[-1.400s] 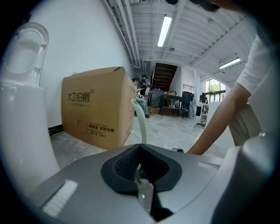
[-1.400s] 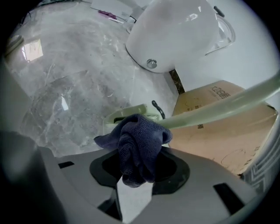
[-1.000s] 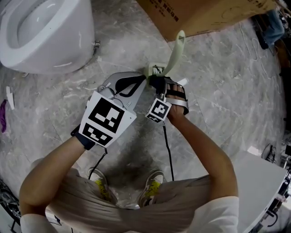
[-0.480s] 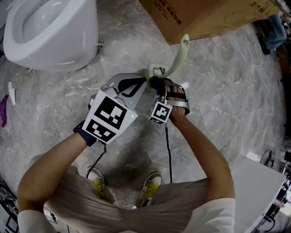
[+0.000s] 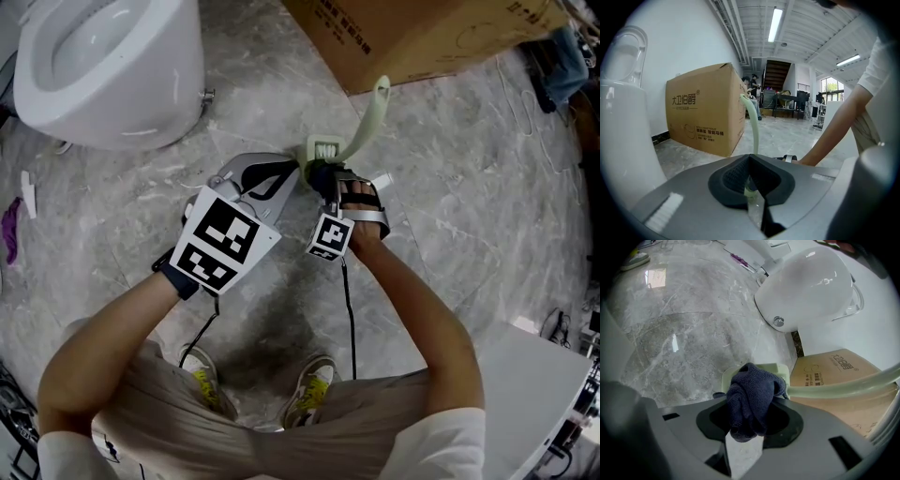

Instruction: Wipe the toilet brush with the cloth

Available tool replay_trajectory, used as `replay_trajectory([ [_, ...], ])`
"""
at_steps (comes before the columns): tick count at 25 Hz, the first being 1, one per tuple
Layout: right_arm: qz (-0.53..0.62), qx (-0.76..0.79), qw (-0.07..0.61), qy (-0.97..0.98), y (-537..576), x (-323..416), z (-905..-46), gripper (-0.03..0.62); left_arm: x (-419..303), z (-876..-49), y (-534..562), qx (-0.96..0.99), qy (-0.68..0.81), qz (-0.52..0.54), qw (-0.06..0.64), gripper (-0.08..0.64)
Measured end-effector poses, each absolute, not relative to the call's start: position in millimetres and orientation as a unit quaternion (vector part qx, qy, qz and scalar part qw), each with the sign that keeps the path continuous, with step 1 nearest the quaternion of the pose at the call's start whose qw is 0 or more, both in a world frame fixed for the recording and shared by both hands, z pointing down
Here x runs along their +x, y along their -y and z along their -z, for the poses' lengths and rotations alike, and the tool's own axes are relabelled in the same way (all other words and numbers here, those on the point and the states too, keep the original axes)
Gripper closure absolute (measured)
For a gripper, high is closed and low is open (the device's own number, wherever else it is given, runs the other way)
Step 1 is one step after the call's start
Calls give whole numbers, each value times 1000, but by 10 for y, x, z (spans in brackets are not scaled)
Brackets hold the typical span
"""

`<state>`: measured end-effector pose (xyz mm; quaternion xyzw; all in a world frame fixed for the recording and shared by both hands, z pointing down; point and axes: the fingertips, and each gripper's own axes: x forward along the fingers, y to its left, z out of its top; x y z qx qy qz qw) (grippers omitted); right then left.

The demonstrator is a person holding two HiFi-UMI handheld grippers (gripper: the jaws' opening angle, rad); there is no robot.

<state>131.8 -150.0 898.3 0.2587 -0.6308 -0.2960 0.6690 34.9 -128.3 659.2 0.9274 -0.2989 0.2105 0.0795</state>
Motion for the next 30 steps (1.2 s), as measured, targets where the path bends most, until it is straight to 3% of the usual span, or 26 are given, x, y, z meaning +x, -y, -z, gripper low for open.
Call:
replay_trajectory([
  [11,340,297,603,658,1603,981,-8677,433,350,-6645,1314,926,299,-216,78,558],
  [30,289,299,633,653,1633,1093,-8904,433,306,-6661,1300,927,294,-221,73,558],
])
